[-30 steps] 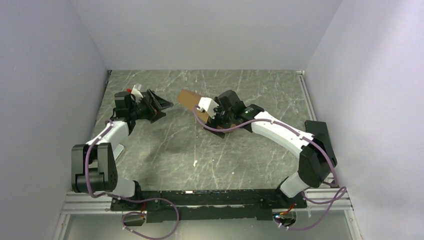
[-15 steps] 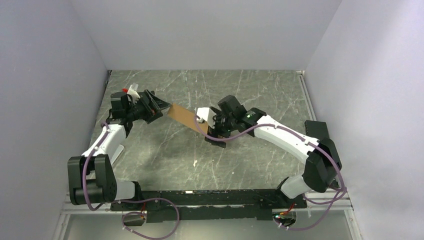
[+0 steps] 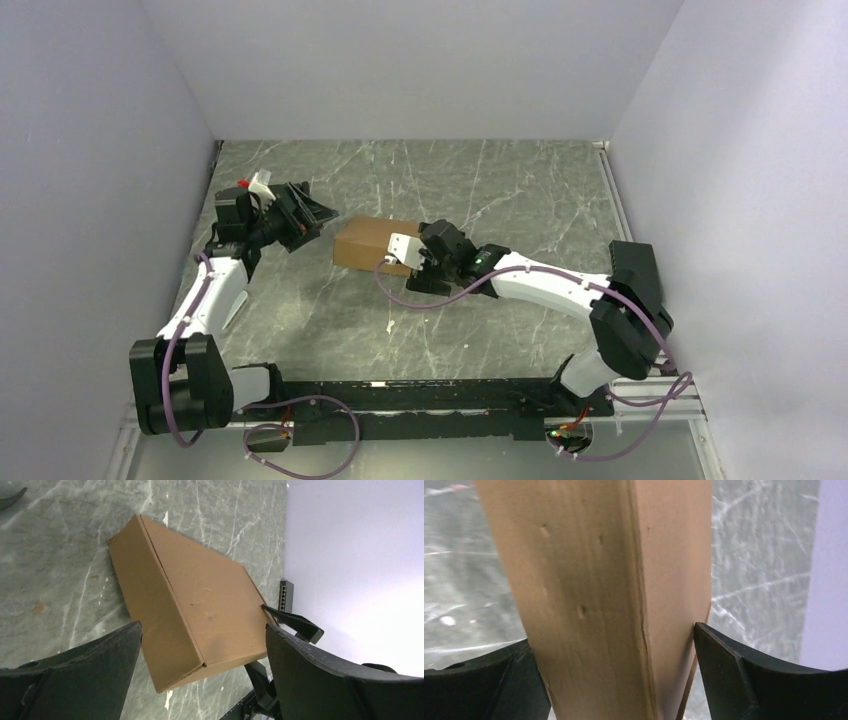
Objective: Fold the paper box
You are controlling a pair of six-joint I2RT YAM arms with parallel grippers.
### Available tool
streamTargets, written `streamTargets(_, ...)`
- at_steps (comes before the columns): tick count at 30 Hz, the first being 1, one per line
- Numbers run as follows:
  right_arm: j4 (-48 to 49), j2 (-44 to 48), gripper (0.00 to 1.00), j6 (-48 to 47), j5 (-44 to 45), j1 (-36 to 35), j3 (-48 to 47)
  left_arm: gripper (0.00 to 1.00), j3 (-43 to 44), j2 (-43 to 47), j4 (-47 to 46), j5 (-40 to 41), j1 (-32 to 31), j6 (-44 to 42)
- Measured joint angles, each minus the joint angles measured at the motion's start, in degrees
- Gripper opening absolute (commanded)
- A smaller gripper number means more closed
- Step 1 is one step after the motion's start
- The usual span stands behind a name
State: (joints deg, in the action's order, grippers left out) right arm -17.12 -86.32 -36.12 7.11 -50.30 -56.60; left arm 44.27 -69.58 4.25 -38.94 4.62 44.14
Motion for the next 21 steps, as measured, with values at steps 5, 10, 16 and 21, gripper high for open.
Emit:
streamTargets(5,5.09,-2.40,1.00,-1.31,8.00,0.50,1.33,0.98,0.00,1.20,1.62,1.95,0.24,-0.20)
streamTargets(10,5.99,-3.17,1.00,-1.90,8.44,1.31,1.33,0.98,0.00,2.08,2.58,2.73,0.35,-0.46)
streamTargets(16,0.76,0.74,1.00,-3.50,-0.26,1.92,1.29,0.98,0.00,2.10,3.06,2.80,0.35,-0.59)
streamTargets(21,-4.57,5.49,1.00,-4.33,-8.87,1.46,1.16,0.98,0.00,2.10,3.82,2.49,0.35,-0.57)
